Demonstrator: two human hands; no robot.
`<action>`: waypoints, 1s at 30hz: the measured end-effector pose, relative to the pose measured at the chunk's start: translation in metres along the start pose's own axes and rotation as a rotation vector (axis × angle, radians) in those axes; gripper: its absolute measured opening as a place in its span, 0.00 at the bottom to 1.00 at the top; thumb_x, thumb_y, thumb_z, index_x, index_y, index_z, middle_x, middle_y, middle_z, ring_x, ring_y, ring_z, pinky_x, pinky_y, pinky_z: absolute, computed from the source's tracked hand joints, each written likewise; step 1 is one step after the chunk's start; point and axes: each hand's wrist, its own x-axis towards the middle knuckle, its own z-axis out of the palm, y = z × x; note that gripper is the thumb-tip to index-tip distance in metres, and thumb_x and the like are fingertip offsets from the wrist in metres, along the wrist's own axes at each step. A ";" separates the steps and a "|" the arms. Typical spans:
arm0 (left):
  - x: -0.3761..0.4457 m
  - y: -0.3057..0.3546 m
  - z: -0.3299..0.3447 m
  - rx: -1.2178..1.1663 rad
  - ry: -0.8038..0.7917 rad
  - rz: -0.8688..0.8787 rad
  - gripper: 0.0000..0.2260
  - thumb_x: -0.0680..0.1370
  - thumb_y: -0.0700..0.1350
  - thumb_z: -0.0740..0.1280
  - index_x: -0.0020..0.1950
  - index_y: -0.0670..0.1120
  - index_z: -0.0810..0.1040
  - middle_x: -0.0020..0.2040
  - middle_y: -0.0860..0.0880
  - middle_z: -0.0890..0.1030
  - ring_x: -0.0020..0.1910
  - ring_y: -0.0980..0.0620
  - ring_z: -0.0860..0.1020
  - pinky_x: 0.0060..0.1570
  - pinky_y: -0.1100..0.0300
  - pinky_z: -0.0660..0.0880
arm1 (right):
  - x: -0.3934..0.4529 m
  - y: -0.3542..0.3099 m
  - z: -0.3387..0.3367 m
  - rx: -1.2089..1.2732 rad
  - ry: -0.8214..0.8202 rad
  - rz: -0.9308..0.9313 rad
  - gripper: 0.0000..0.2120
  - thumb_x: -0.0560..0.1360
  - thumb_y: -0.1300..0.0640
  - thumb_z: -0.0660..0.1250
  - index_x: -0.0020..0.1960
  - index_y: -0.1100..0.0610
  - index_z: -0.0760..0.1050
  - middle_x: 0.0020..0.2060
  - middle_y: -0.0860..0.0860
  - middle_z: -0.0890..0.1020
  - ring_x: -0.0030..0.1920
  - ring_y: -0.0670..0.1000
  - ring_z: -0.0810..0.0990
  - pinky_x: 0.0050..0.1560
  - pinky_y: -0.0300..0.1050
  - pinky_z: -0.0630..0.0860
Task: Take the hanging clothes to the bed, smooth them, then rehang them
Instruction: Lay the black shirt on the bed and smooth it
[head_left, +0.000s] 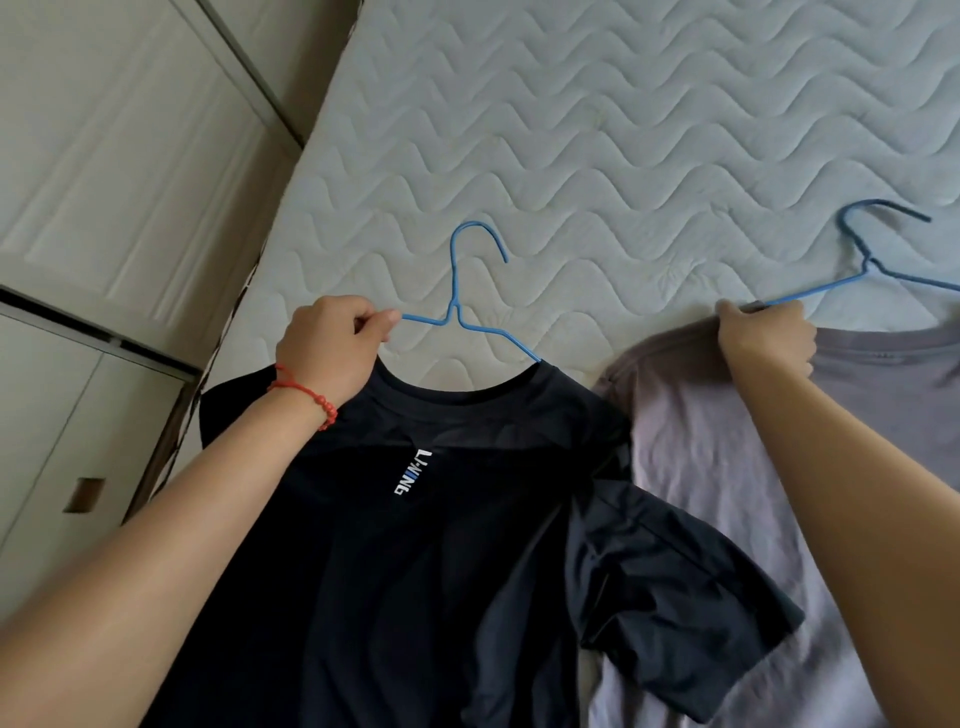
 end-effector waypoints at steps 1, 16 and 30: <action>0.000 0.000 0.000 0.000 0.002 -0.003 0.15 0.77 0.51 0.63 0.39 0.42 0.81 0.27 0.57 0.71 0.29 0.57 0.69 0.29 0.63 0.63 | -0.001 -0.002 0.001 -0.026 0.007 0.004 0.28 0.71 0.46 0.65 0.64 0.60 0.66 0.65 0.62 0.70 0.67 0.61 0.68 0.66 0.56 0.63; -0.034 0.013 -0.028 -0.091 -0.063 -0.031 0.15 0.77 0.49 0.63 0.41 0.40 0.81 0.27 0.58 0.70 0.29 0.59 0.69 0.30 0.63 0.62 | -0.055 0.012 -0.036 0.105 -0.017 -0.047 0.22 0.69 0.53 0.63 0.58 0.65 0.72 0.55 0.62 0.78 0.55 0.64 0.77 0.53 0.53 0.73; -0.097 -0.004 -0.158 -0.277 -0.113 0.017 0.13 0.77 0.48 0.63 0.35 0.43 0.79 0.25 0.52 0.68 0.27 0.53 0.67 0.33 0.62 0.64 | -0.198 -0.024 -0.155 0.298 0.050 -0.252 0.14 0.68 0.60 0.62 0.26 0.60 0.63 0.28 0.58 0.73 0.36 0.57 0.71 0.41 0.45 0.68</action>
